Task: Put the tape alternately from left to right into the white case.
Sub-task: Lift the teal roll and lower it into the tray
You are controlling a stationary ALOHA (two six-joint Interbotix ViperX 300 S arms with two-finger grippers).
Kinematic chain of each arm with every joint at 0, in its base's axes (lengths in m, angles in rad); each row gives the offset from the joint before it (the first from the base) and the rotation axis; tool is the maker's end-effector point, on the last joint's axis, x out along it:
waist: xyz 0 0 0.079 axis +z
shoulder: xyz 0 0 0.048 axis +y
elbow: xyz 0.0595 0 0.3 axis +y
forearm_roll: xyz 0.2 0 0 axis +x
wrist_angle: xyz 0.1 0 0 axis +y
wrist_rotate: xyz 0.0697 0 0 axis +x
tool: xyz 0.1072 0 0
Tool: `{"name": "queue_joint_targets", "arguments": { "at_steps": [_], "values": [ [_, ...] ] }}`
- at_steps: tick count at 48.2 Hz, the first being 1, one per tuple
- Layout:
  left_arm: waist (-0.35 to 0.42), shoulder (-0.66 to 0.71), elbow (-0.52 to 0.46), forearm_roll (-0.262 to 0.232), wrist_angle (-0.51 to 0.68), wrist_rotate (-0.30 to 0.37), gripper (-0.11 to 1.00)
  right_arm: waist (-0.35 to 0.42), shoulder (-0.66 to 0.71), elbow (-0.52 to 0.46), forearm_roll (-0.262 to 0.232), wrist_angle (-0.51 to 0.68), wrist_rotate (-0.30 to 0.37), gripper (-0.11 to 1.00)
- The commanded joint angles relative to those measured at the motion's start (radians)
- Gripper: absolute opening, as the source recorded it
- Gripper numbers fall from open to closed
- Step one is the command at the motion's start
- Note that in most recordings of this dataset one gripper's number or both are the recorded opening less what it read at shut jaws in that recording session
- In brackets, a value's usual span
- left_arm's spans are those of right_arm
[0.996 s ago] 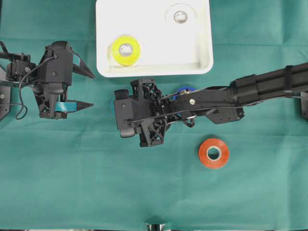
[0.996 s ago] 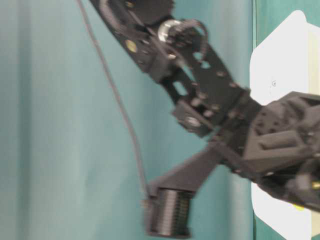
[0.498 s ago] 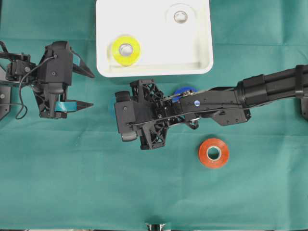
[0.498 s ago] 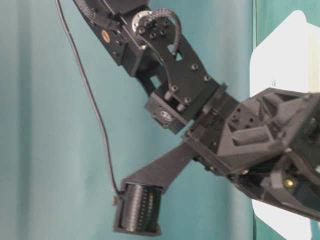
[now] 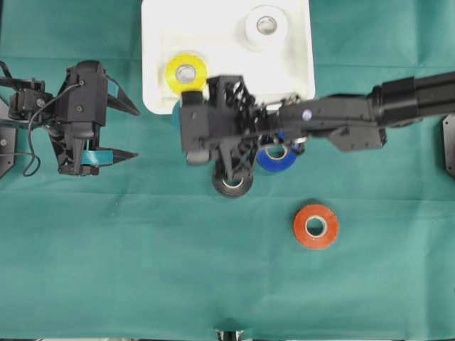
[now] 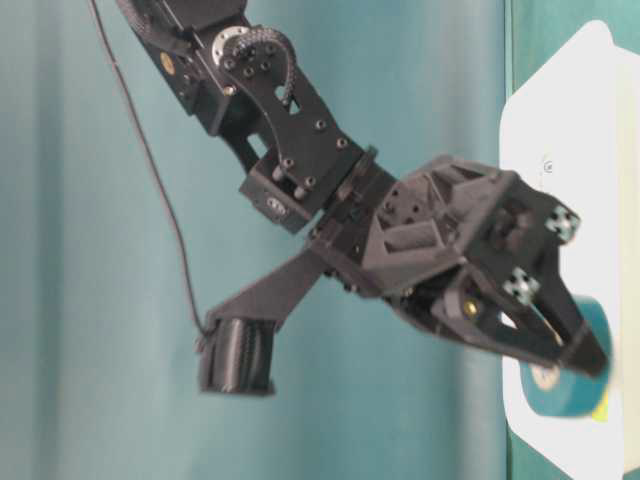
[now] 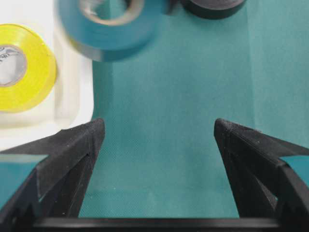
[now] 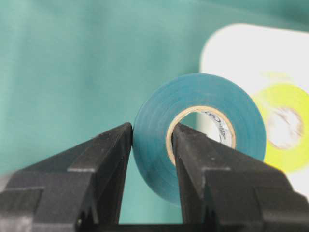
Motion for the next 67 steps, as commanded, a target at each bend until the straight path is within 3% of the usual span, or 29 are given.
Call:
{"name": "queue_joint_targets", "arguments": {
  "at_steps": [1,21,38,67],
  "values": [
    [-0.002,-0.006,-0.012,-0.002,-0.009,-0.002,0.98,-0.032,-0.054,0.005,-0.005,-0.006,0.0,0.02],
    [-0.002,-0.006,-0.011,-0.002,-0.009,-0.002,0.98,-0.179,-0.058,0.034,-0.035,-0.018,-0.003,0.02],
    [-0.002,-0.006,-0.011,-0.002,-0.009,-0.002,0.98,-0.296,-0.052,0.067,-0.063,-0.11,-0.003,0.01],
    [-0.002,-0.006,-0.014,-0.002,-0.009,-0.002,0.98,-0.314,-0.038,0.078,-0.063,-0.147,-0.003,0.02]
  ]
}}
